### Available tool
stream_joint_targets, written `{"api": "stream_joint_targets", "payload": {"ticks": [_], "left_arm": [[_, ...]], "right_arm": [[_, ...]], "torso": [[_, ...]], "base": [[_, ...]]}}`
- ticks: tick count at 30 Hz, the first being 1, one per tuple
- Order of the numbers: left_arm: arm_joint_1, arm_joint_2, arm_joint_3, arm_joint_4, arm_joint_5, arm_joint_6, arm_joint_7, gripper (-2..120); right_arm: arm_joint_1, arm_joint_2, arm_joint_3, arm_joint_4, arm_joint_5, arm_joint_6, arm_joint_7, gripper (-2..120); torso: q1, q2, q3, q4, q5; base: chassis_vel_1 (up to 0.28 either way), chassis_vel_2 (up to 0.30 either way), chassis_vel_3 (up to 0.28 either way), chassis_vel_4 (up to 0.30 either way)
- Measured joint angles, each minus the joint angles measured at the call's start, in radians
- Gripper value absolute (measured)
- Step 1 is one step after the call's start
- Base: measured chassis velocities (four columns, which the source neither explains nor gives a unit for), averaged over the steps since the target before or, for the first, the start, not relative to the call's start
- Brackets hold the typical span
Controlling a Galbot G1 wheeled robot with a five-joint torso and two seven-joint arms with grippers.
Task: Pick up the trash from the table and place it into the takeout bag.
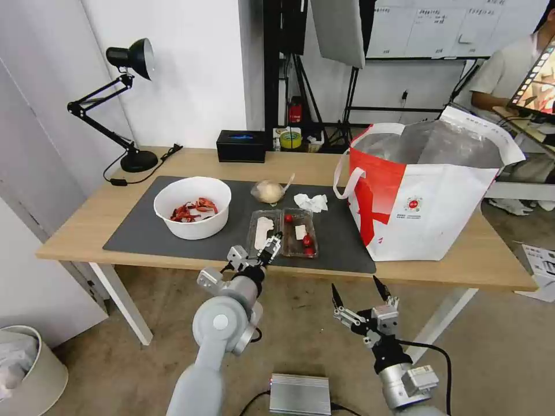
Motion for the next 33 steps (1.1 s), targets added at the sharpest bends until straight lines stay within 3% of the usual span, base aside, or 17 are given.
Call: {"api": "stream_joint_targets", "payload": {"ticks": [33], "left_arm": [[-0.004,0.000,-0.001,-0.035,-0.002,-0.047,0.015,100]], "right_arm": [[-0.001,0.009,-0.012,-0.010,-0.005,0.005,-0.001,100]], "torso": [[0.000,0.000,0.000,0.0000,0.0000]], "base": [[0.000,0.000,0.000,0.000]]}}
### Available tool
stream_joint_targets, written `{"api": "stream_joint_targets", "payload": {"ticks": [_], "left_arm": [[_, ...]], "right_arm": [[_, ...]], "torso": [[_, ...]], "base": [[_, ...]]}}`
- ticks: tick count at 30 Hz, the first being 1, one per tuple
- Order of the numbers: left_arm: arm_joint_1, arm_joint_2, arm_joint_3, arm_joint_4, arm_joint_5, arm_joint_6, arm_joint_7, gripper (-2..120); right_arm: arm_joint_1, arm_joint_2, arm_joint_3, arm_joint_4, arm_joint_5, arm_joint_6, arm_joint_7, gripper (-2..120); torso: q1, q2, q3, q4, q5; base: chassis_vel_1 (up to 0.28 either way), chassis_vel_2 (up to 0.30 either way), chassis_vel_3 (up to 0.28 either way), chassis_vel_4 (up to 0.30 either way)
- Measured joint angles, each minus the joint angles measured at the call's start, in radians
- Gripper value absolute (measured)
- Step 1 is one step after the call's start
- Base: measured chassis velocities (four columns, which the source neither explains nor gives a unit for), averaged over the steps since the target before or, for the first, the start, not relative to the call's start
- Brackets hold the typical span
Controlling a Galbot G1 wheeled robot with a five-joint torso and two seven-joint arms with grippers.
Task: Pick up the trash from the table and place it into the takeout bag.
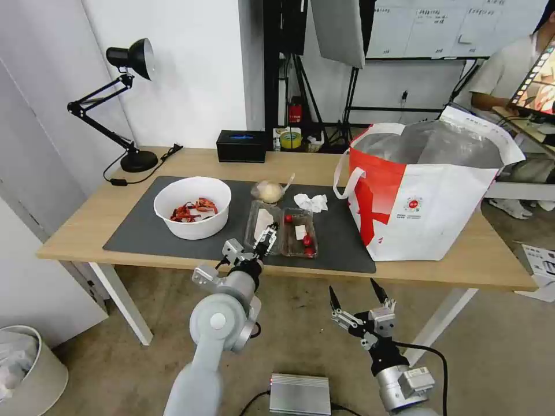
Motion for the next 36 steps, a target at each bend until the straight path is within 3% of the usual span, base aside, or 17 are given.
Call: {"api": "stream_joint_targets", "payload": {"ticks": [36], "left_arm": [[-0.022,0.003,0.033,-0.029,-0.014,-0.022,0.062,100]], "right_arm": [[0.000,0.001,0.002,0.003,0.001,0.000,-0.001,100]], "torso": [[0.000,0.000,0.000,0.0000,0.0000]], "base": [[0.000,0.000,0.000,0.000]]}}
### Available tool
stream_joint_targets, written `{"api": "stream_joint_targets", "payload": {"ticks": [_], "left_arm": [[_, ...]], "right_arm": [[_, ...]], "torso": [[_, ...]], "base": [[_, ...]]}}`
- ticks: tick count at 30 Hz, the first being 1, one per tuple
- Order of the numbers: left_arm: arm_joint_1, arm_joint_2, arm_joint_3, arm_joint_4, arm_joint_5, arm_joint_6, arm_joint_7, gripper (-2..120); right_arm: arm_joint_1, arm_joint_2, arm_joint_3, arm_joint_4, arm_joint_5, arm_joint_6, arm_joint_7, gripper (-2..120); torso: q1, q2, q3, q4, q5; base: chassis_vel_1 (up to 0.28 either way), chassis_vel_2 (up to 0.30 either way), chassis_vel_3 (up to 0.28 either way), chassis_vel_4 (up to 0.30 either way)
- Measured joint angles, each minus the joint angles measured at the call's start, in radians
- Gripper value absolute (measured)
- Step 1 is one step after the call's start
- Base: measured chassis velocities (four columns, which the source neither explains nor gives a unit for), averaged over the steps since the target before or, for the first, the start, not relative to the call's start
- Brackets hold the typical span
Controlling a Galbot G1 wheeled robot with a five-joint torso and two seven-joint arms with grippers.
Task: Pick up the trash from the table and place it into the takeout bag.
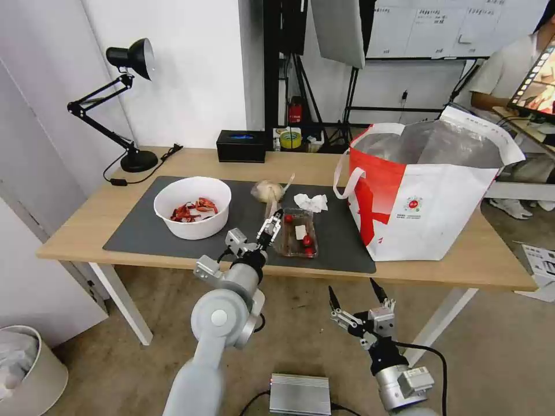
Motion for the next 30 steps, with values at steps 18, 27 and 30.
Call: {"api": "stream_joint_targets", "payload": {"ticks": [18,27,30], "left_arm": [[0.022,-0.001,0.095,-0.004,0.030,0.004,0.017,100],[0.007,0.065,0.082,0.011,0.184,0.003,0.074,100],[-0.020,0.123,0.077,0.019,0.255,-0.001,0.106,100]], "right_arm": [[-0.009,-0.001,0.012,0.014,0.005,0.005,0.001,100],[-0.013,-0.001,0.012,0.018,0.007,0.009,0.001,100],[-0.013,-0.001,0.010,0.020,0.007,0.009,0.001,100]], "torso": [[0.000,0.000,0.000,0.0000,0.0001],[0.000,0.000,0.000,0.0000,-0.0001],[0.000,0.000,0.000,-0.0001,-0.0002]], "base": [[0.000,0.000,0.000,0.000],[0.000,0.000,0.000,0.000],[0.000,0.000,0.000,0.000]]}}
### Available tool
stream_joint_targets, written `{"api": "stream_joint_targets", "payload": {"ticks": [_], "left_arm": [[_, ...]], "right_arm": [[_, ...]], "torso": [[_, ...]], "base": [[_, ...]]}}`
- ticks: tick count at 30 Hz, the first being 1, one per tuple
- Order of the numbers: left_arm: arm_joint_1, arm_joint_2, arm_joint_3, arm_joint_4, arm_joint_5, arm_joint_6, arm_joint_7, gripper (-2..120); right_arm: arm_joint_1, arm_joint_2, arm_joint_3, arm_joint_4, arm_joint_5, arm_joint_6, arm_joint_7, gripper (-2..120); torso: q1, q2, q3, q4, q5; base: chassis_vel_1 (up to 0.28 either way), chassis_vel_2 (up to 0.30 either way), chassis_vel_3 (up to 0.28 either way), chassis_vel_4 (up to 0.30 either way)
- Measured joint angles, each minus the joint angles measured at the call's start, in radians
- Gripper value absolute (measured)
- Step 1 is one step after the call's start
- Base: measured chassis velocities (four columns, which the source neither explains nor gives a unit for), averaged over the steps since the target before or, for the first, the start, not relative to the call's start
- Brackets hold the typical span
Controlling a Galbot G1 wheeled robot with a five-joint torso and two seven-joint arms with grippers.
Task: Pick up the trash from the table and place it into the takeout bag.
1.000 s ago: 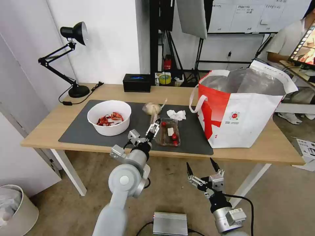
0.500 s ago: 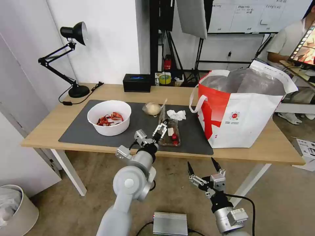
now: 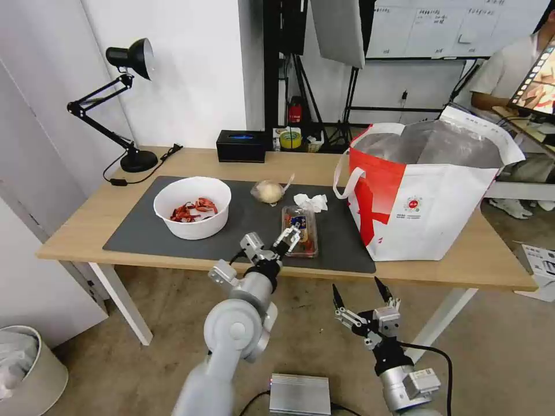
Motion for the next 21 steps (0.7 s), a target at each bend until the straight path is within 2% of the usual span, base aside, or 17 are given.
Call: {"api": "stream_joint_targets", "payload": {"ticks": [1,4,5,7,9,11,14,16,17,19,21], "left_arm": [[0.000,0.000,0.000,0.000,0.000,0.000,0.000,100],[-0.045,0.118,0.005,0.013,0.099,-0.014,0.061,91],[-0.045,0.118,0.005,0.013,0.099,-0.014,0.061,91],[-0.082,0.218,0.015,0.034,0.185,-0.042,0.137,80],[-0.090,0.242,0.019,0.042,0.210,-0.053,0.161,78],[-0.116,0.317,0.038,0.067,0.287,-0.078,0.245,67],[-0.131,0.358,0.061,0.084,0.331,-0.101,0.289,60],[-0.158,0.408,0.105,0.123,0.410,-0.146,0.352,49],[-0.158,0.408,0.105,0.123,0.410,-0.146,0.352,49],[-0.177,0.427,0.138,0.150,0.456,-0.173,0.386,38],[-0.185,0.431,0.151,0.160,0.468,-0.180,0.394,35]], "right_arm": [[0.000,0.000,0.000,0.000,0.000,0.000,0.000,100],[-0.002,0.000,-0.001,0.005,0.000,0.000,0.000,100],[-0.002,0.000,-0.001,0.005,0.000,0.000,0.000,100],[-0.004,0.000,0.000,0.006,-0.001,0.000,0.000,100],[-0.005,0.000,-0.001,0.007,-0.001,0.000,0.000,100],[-0.005,0.000,0.000,0.008,-0.001,-0.001,0.000,100],[-0.005,0.000,0.000,0.009,-0.001,-0.003,0.000,100],[-0.004,0.000,0.000,0.011,0.006,-0.007,0.000,100],[-0.004,0.000,0.000,0.011,0.006,-0.007,0.000,100],[-0.002,0.000,0.000,0.012,0.015,-0.010,0.000,100],[-0.002,0.000,0.000,0.012,0.016,-0.011,0.001,100]], "torso": [[0.000,0.000,0.000,0.0000,0.0000],[0.000,0.000,0.000,0.0002,-0.0002],[0.000,0.000,0.000,0.0002,-0.0002],[0.000,0.000,0.000,0.0003,-0.0001],[0.000,0.000,0.000,0.0002,-0.0002],[0.000,0.000,0.000,0.0003,-0.0001],[0.000,0.000,0.000,0.0002,-0.0002],[0.000,0.000,0.000,0.0002,0.0000],[0.000,0.000,0.000,0.0002,0.0000],[0.000,0.000,0.000,0.0002,-0.0001],[0.000,0.000,0.000,0.0002,0.0001]], "base": [[0.000,0.000,0.000,0.000],[0.000,0.000,0.000,0.000],[0.000,0.000,0.000,0.000],[0.000,0.000,0.000,0.000],[0.000,0.000,0.000,0.000],[0.000,0.000,0.000,0.000],[0.000,0.000,0.000,0.000],[0.000,0.000,0.000,0.000],[0.000,0.000,0.000,0.000],[0.000,0.000,0.000,0.000],[0.000,0.000,0.000,0.000]]}}
